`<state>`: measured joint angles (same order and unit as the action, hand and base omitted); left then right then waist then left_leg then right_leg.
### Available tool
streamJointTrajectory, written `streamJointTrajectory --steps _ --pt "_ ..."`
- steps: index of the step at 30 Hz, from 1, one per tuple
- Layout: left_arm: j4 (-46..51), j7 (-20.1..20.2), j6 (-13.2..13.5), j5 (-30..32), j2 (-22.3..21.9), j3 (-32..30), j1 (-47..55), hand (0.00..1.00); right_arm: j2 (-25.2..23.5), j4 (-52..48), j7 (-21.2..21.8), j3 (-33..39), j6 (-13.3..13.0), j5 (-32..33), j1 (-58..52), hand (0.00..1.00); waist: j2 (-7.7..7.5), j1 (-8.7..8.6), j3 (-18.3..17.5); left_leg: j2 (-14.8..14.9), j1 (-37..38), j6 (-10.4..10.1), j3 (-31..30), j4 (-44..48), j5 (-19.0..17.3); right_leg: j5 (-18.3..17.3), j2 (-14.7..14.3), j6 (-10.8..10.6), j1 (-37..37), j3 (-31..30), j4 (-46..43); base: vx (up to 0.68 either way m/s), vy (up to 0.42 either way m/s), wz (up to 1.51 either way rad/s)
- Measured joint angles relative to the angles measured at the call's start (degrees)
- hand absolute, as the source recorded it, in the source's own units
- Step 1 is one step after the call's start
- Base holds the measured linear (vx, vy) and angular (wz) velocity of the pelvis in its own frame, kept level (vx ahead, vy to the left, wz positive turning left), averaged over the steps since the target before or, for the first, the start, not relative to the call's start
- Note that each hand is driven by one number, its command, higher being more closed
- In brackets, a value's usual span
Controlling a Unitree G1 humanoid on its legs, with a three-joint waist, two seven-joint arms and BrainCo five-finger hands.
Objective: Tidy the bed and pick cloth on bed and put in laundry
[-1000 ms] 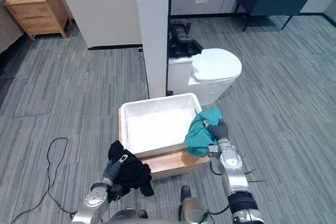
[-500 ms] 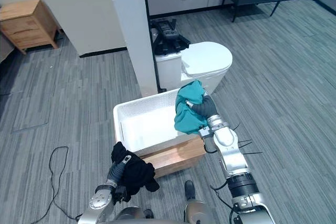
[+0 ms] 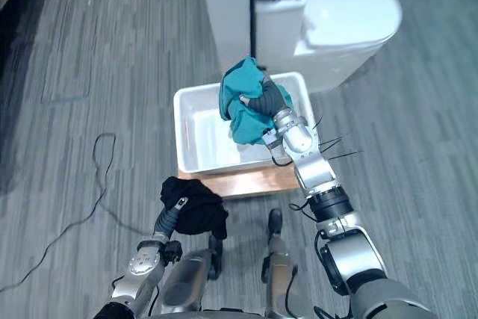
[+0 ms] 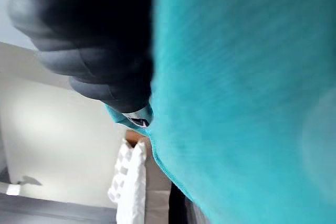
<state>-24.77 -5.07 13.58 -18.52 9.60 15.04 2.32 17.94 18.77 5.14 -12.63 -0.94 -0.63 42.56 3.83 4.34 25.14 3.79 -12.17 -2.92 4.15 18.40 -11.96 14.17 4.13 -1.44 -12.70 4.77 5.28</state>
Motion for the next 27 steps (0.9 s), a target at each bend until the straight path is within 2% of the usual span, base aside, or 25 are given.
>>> streamJointTrajectory --steps 4,6,7,10,12,15,17,20,23,25,27 --pt "0.14 -0.01 0.01 -1.14 -0.23 0.79 -0.28 1.00 0.26 3.41 -0.30 -1.96 1.84 -0.10 2.56 1.00 0.50 0.81 0.79 -0.57 -1.72 0.18 -1.08 -0.58 0.70 0.09 0.57 -0.12 -1.54 1.49 0.00 -0.02 0.075 0.15" --pt "0.16 -0.02 -0.02 -1.15 -0.32 1.42 -0.41 1.00 0.16 8.00 -1.61 -2.02 3.61 -0.65 4.62 1.00 0.74 1.20 0.93 -1.06 -2.29 0.49 -2.16 -1.28 1.33 0.10 1.08 -0.12 -1.79 2.90 -0.01 -0.02 0.079 0.29" --pt "0.15 -0.04 -0.04 -1.15 -0.29 1.74 -0.57 1.00 0.23 9.48 -2.06 -1.99 3.85 -0.73 5.11 0.00 0.84 1.25 0.99 -1.24 -2.35 0.51 -2.48 -1.50 1.52 0.11 1.25 -0.13 -1.81 3.18 -0.03 -0.03 0.087 0.28" --pt "0.31 0.07 -0.02 -1.15 -0.39 3.17 -1.19 1.00 0.77 18.10 -4.10 -1.75 4.07 -1.23 7.68 0.00 1.61 2.69 1.44 -2.18 -3.39 0.94 -2.71 -1.87 2.15 0.26 2.06 -0.34 -2.82 3.55 -0.08 -0.04 0.093 0.13" --pt "0.68 0.10 0.36 -1.09 -0.41 3.51 -1.09 1.00 2.17 23.43 -5.76 -1.69 3.63 -2.40 8.75 0.00 2.80 2.76 2.58 -2.93 -3.99 1.26 -3.54 -1.71 2.48 0.45 2.57 -0.59 -2.84 4.64 -0.19 -0.04 0.083 0.23" --pt "0.71 0.14 1.10 -1.07 -0.02 3.42 -0.97 1.00 3.20 25.84 -7.22 -1.57 3.30 -4.62 9.04 0.00 3.08 2.79 2.89 -3.28 -4.21 1.28 -3.68 -1.48 2.49 0.46 2.90 -0.60 -2.84 4.73 -0.27 -0.03 0.075 0.08" --pt "3.26 0.18 2.54 -0.90 0.43 3.39 -0.62 1.00 4.07 25.80 -8.91 -1.55 0.87 -9.17 9.76 0.00 3.08 2.50 2.89 -3.32 -4.05 1.29 -3.44 -1.48 2.48 0.45 2.94 -0.59 -2.77 4.55 -0.52 -0.02 0.060 -0.04" --pt "13.45 0.35 3.87 -0.53 1.36 3.25 1.16 1.00 4.77 23.20 -10.85 -1.57 -0.66 -13.64 9.92 0.00 3.07 1.96 2.88 -3.18 -2.74 1.29 -2.86 -1.44 2.46 0.45 2.78 -0.58 -1.78 3.94 -0.50 -0.01 0.032 -0.09" --pt "28.53 2.09 5.23 -0.59 2.74 2.62 2.40 1.00 4.72 15.03 -13.64 -1.76 -0.92 -18.01 5.86 0.00 2.66 0.78 2.57 -2.73 -0.30 1.74 -1.70 -1.87 1.98 -0.02 2.28 -0.11 0.17 2.67 -0.33 -0.02 0.031 -0.18" --pt "36.64 3.43 5.47 -0.62 3.39 2.03 2.10 1.00 4.23 10.55 -15.15 -1.89 -0.53 -20.22 1.51 0.00 2.00 0.11 1.82 -2.64 0.92 1.72 -1.24 -2.08 1.60 -0.50 1.95 -0.01 1.66 2.53 0.14 -0.02 0.018 -0.14" --pt "43.38 5.08 5.14 -1.36 3.88 1.56 1.43 1.00 2.66 6.00 -15.78 -1.65 2.21 -20.46 -7.37 0.00 0.71 -0.47 -2.07 -1.60 2.61 1.33 -0.62 -2.55 1.07 -0.73 1.48 -0.62 2.87 2.21 0.25 0.04 0.014 -0.15"
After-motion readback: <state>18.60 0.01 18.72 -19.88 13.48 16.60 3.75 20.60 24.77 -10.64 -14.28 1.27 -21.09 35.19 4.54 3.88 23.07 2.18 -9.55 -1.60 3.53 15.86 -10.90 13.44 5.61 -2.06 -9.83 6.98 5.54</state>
